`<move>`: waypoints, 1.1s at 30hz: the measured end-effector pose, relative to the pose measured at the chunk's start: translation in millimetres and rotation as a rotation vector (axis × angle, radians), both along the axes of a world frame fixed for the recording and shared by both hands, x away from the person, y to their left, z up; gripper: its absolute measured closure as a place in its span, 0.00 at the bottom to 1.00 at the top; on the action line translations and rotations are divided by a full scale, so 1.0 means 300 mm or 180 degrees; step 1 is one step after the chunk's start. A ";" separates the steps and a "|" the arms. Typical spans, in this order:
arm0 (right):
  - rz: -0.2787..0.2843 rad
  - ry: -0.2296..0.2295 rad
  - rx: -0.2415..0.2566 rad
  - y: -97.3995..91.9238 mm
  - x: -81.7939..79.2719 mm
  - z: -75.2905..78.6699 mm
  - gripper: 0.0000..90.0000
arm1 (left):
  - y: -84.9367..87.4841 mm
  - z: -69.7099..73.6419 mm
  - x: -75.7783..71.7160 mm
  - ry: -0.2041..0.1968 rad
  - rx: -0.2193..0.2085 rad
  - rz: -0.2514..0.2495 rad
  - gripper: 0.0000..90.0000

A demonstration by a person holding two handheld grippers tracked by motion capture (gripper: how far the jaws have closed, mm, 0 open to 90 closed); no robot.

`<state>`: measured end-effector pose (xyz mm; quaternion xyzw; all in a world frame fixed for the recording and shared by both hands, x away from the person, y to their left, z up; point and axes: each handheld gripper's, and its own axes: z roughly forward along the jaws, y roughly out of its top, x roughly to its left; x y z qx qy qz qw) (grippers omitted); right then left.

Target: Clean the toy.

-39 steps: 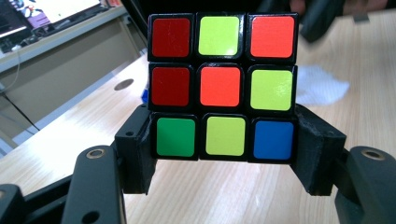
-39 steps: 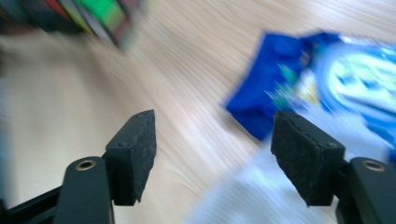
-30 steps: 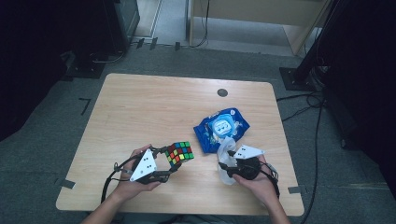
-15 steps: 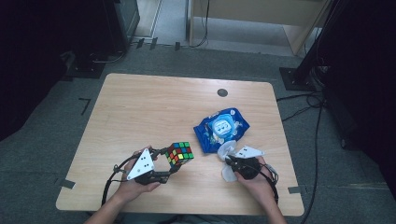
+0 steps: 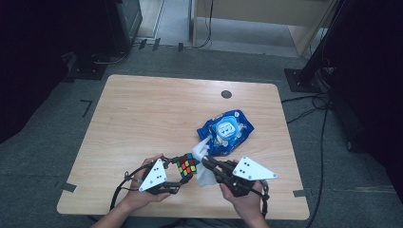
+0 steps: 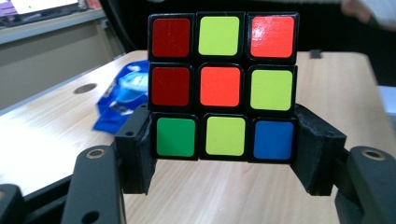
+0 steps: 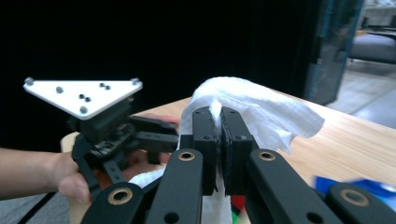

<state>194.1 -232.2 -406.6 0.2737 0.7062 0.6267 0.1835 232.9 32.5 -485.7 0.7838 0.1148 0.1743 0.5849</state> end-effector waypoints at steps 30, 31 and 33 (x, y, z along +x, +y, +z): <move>-0.0180 0.0253 0.0024 0.014 0.049 -0.105 0.95 | 0.021 0.043 0.002 0.0164 -0.0259 -0.0122 0.39; -0.0289 0.0284 -0.0114 0.006 0.059 -0.114 0.95 | 0.024 0.045 0.004 0.0164 -0.0274 -0.0119 0.38; -0.0536 0.0280 -0.0408 -0.015 0.079 -0.135 0.95 | 0.034 0.051 0.011 0.0206 -0.0358 -0.0108 0.38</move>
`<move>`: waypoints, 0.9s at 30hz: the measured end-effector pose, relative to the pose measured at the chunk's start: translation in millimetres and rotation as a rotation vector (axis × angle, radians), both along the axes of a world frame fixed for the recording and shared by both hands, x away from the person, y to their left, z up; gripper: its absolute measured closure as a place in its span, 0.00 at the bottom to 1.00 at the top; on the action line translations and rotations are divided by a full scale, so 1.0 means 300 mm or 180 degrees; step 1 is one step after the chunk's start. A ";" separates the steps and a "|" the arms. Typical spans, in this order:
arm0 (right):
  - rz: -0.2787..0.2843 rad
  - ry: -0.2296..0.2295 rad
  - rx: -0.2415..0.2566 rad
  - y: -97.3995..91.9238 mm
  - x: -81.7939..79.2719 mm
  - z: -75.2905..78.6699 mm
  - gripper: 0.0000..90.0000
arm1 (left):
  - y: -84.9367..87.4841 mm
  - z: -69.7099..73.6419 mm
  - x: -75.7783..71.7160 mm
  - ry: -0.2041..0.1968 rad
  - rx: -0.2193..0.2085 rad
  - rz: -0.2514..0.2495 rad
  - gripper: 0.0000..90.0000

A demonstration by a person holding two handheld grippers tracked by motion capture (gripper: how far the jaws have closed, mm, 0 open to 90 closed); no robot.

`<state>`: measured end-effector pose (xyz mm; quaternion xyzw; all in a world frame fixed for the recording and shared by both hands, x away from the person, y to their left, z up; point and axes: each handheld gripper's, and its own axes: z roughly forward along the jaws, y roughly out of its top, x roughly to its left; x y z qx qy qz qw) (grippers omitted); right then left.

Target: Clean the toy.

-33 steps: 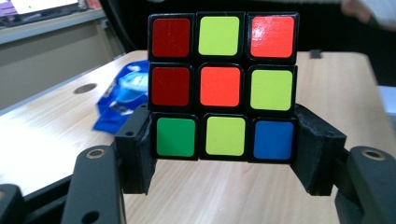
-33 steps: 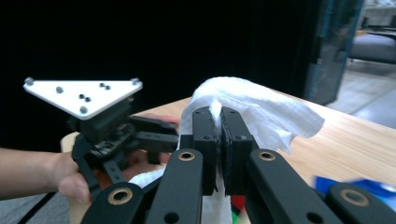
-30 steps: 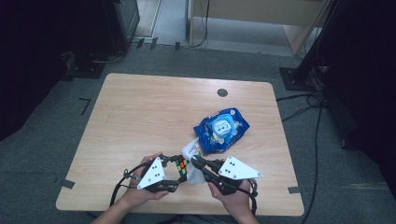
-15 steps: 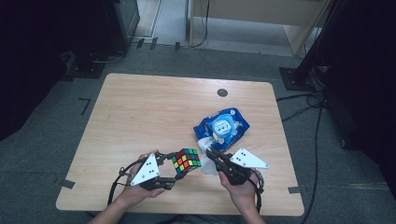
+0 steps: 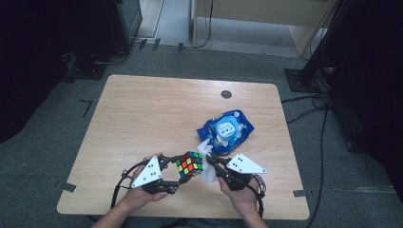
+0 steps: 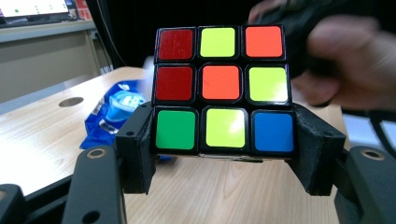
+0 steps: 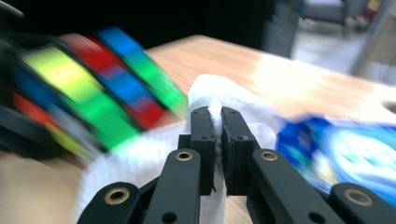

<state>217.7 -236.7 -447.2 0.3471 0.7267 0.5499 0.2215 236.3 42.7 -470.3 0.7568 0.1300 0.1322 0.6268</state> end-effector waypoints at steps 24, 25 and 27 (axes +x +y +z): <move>-0.0113 0.0757 -0.0501 -0.288 0.076 -0.128 0.93 | 0.067 -0.011 0.075 0.0312 -0.0108 0.0279 0.38; -0.0092 0.0769 -0.0501 -0.287 0.077 -0.131 0.90 | 0.067 -0.011 0.076 0.0322 -0.0119 0.0282 0.38; -0.0044 0.0650 -0.0535 -0.271 0.074 -0.137 0.72 | 0.066 -0.009 0.076 0.0331 -0.0118 0.0278 0.38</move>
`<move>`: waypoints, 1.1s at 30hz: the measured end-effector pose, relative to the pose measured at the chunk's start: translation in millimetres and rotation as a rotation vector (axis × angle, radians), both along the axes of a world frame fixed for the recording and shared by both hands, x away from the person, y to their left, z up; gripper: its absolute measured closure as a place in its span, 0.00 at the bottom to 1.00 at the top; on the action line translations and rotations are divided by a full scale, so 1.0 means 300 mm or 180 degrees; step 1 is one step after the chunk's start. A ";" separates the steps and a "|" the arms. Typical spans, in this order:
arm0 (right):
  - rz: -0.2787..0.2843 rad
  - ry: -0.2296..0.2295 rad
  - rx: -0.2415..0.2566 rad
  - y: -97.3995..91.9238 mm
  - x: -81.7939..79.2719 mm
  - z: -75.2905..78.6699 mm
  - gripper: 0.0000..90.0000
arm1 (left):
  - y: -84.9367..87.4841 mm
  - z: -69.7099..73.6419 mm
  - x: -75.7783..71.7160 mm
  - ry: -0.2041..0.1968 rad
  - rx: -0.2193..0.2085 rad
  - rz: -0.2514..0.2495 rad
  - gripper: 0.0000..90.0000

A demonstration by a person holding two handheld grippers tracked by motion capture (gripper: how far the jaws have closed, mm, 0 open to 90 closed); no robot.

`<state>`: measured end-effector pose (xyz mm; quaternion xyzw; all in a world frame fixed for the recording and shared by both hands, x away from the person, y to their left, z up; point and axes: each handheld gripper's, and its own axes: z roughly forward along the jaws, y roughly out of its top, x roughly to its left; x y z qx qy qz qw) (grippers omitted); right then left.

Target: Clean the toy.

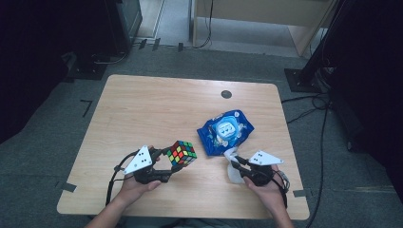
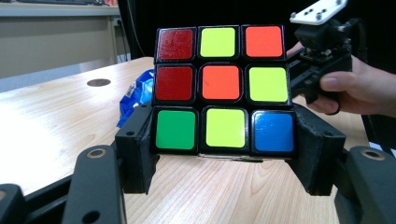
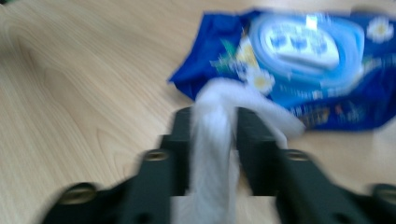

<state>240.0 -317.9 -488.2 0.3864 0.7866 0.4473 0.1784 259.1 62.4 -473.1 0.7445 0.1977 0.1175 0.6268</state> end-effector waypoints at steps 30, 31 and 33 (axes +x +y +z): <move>0.0715 -0.2274 -0.0243 0.406 -0.067 -0.003 0.29 | -0.070 0.041 0.037 0.1011 -0.0123 -0.0304 0.38; 0.0732 -0.2318 -0.0298 0.406 -0.069 -0.005 0.31 | -0.071 0.038 0.038 0.0999 -0.0093 -0.0274 0.38; 0.0786 -0.2349 -0.0387 0.402 -0.073 -0.007 0.37 | -0.065 0.032 0.046 0.1055 -0.0123 -0.0300 0.38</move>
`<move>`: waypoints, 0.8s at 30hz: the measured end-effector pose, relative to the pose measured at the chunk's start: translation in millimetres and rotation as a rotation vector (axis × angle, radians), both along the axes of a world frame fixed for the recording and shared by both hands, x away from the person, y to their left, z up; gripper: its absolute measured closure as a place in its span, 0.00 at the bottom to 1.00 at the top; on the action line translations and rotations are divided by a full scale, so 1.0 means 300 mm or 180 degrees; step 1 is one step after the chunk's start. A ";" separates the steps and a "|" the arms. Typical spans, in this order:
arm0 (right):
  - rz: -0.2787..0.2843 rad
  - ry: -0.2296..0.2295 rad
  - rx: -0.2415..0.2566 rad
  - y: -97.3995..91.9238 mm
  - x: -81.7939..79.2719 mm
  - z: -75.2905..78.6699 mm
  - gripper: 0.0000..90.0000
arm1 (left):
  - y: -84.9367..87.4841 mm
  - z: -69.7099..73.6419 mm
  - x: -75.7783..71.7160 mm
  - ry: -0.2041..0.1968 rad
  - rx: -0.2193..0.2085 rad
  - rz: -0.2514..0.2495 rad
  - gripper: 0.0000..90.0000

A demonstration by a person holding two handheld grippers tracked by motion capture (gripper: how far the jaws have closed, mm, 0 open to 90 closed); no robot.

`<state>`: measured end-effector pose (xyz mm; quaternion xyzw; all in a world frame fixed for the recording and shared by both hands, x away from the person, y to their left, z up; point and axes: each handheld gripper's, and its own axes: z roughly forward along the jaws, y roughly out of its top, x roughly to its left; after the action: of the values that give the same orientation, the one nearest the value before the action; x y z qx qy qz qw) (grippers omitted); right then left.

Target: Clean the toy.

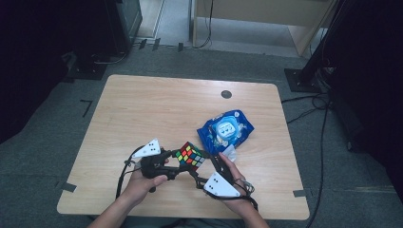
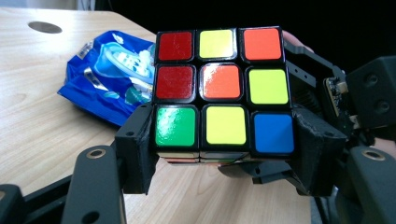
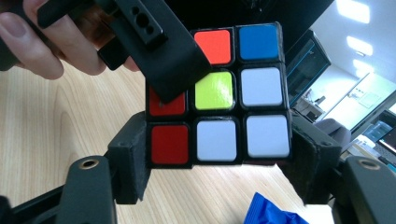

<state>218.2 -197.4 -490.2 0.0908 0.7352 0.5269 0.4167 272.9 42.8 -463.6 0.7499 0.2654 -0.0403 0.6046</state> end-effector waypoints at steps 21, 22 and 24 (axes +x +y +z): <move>-0.0194 0.1248 0.1018 -0.152 0.041 0.076 0.38 | 0.008 -0.026 -0.045 -0.1468 0.0973 0.0426 0.20; -0.0206 0.1375 0.1093 -0.153 0.041 0.085 0.38 | -0.006 -0.036 -0.053 -0.1569 0.1074 0.0425 0.19; -0.0194 0.1618 0.1229 -0.148 0.039 0.100 0.38 | -0.031 -0.050 -0.064 -0.1711 0.1197 0.0410 0.17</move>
<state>229.7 -241.8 -460.2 0.3190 0.6992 0.6043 0.2104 253.8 33.6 -478.7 0.8138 0.1461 0.2470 0.5053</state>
